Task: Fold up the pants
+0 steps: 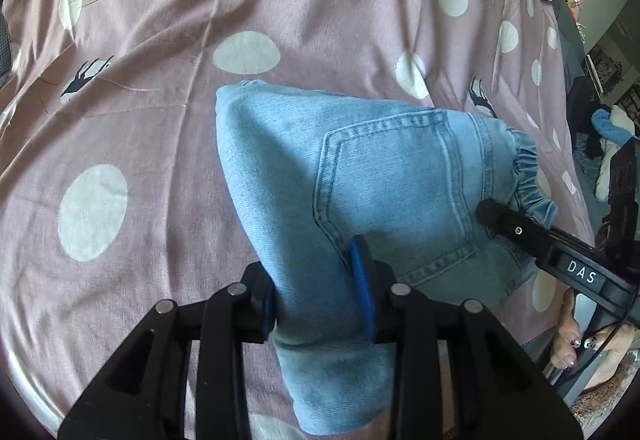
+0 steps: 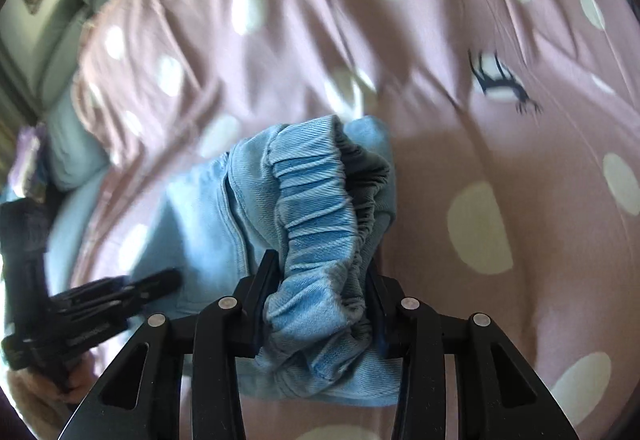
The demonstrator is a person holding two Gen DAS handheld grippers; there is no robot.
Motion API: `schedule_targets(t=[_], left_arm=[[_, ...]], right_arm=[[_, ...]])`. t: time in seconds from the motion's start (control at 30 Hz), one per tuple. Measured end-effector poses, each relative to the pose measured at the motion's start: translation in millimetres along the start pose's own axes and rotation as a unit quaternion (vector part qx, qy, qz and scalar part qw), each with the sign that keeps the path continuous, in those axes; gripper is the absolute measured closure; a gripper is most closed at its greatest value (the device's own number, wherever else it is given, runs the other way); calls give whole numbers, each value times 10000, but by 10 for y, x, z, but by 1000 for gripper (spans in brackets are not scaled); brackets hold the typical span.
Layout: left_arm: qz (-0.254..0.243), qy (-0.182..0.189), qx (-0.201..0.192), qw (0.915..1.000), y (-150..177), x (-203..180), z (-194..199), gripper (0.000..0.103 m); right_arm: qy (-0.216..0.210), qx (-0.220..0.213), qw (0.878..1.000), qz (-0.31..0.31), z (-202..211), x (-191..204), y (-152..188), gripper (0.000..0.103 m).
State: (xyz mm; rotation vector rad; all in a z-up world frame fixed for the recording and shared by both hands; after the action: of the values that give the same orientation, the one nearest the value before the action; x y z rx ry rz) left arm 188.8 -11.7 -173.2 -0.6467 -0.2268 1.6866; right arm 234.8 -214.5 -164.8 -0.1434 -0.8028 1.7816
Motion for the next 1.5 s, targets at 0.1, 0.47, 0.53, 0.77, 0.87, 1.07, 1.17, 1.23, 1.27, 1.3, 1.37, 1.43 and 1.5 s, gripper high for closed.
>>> schedule_targets(t=[0.1, 0.47, 0.53, 0.77, 0.87, 1.07, 1.17, 1.23, 1.27, 1.3, 1.37, 1.43, 1.5], left_arm=[[87, -49, 54, 9999, 6, 15, 15, 61], [-157, -96, -475, 9987, 98, -200, 721, 18], [-163, -195, -581, 9980, 129, -219, 836, 12], [-111, -385, -779, 9962, 258, -236, 1038, 3], [-140, -378, -838, 9957, 313, -249, 1113, 1], [-246, -435, -872, 9949, 371, -290, 1174, 1], [-250, -421, -857, 9951, 397, -300, 1183, 1], [-253, -431, -849, 9951, 408, -302, 1186, 1], [-245, -439, -848, 9951, 411, -302, 1187, 1], [-239, -445, -844, 9952, 417, -299, 1188, 1], [-218, -431, -843, 9953, 425, -302, 1190, 1], [-193, -419, -822, 9955, 429, -294, 1183, 1], [-177, -436, -811, 9956, 436, -286, 1181, 1]], right_arm=[[14, 40, 10000, -9, 2, -33, 37, 54], [661, -452, 9958, 442, 625, 128, -34, 16], [634, -552, 9950, 544, 745, 201, 5, 14], [678, -629, 9930, 730, 902, 317, 171, 14], [710, -642, 9929, 704, 922, 305, 205, 14], [785, -588, 9934, 598, 902, 286, 277, 14], [748, -567, 9938, 599, 900, 300, 298, 14], [772, -566, 9935, 617, 904, 307, 305, 14], [779, -566, 9934, 624, 908, 311, 307, 14], [787, -562, 9933, 634, 911, 314, 309, 14], [808, -573, 9929, 655, 920, 322, 309, 14], [828, -582, 9926, 667, 923, 324, 306, 14], [831, -577, 9927, 663, 922, 322, 307, 14]])
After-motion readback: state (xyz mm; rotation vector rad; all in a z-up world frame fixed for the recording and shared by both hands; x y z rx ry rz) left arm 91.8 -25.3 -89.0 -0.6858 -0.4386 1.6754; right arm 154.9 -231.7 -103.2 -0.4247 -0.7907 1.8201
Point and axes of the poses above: each gripper's, at about its wrist camera, not at the fingertips, and z roughly against the way its jaws point, x to its left, y to its underside, the point moved 8 cm from there along -z, roughly the way its jaws point, and after that the axes turned 1 degree about -x, right-handed, at the moved point
